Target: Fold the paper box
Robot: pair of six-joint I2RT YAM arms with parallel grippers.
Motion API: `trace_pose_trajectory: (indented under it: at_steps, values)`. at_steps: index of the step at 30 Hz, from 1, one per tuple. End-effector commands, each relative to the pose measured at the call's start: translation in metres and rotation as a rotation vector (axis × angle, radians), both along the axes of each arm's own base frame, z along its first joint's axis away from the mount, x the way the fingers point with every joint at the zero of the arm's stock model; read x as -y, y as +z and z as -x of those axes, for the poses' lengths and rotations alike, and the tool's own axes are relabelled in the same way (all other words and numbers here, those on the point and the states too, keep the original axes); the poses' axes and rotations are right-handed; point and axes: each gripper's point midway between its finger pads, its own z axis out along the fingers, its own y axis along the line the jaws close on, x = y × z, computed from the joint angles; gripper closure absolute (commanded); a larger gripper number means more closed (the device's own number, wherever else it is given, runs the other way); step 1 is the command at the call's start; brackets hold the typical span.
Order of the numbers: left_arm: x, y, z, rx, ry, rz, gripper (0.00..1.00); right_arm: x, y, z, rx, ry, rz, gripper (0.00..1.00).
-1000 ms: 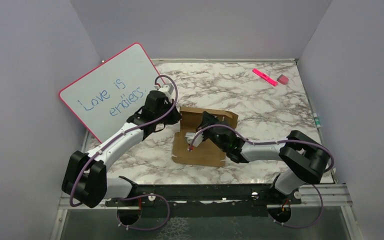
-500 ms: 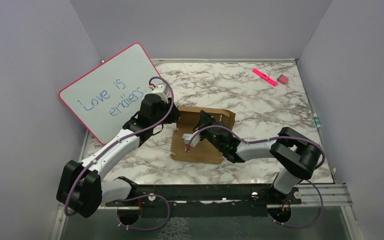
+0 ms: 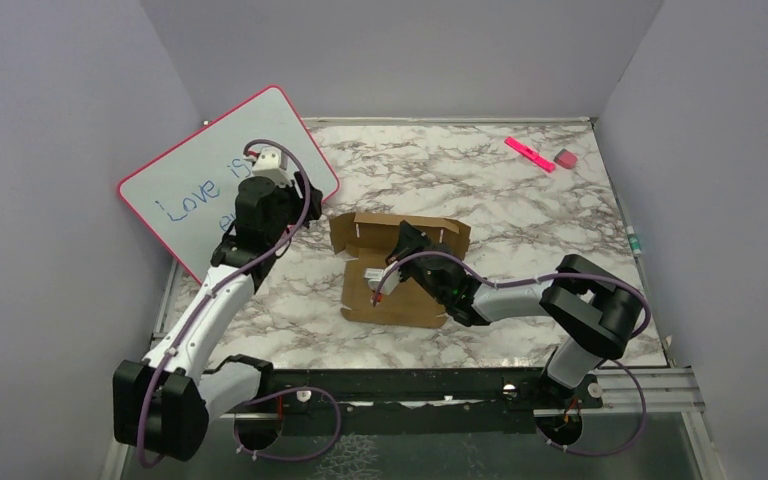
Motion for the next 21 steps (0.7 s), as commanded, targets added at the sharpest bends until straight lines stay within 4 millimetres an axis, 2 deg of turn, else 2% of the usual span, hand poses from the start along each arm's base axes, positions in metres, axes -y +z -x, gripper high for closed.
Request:
trace_pose_trajectory:
  at_steps: [1,6,14,21]
  values:
    - [-0.02,-0.025,-0.023,-0.037,0.017,-0.014,0.36,-0.008,0.006,0.006,0.005,0.041,0.006,0.99]
    - [-0.014,-0.062,-0.031,-0.081,-0.044,-0.027,0.36,-0.009,0.011,0.005,0.007,0.042,0.002,0.99]
    - [-0.005,-0.085,-0.035,-0.021,-0.164,-0.08,0.37,-0.011,0.015,0.004,0.011,0.045,0.009,0.99]
    - [0.012,-0.109,-0.03,-0.028,-0.307,-0.099,0.42,-0.015,0.013,0.001,0.012,0.044,0.022,0.99]
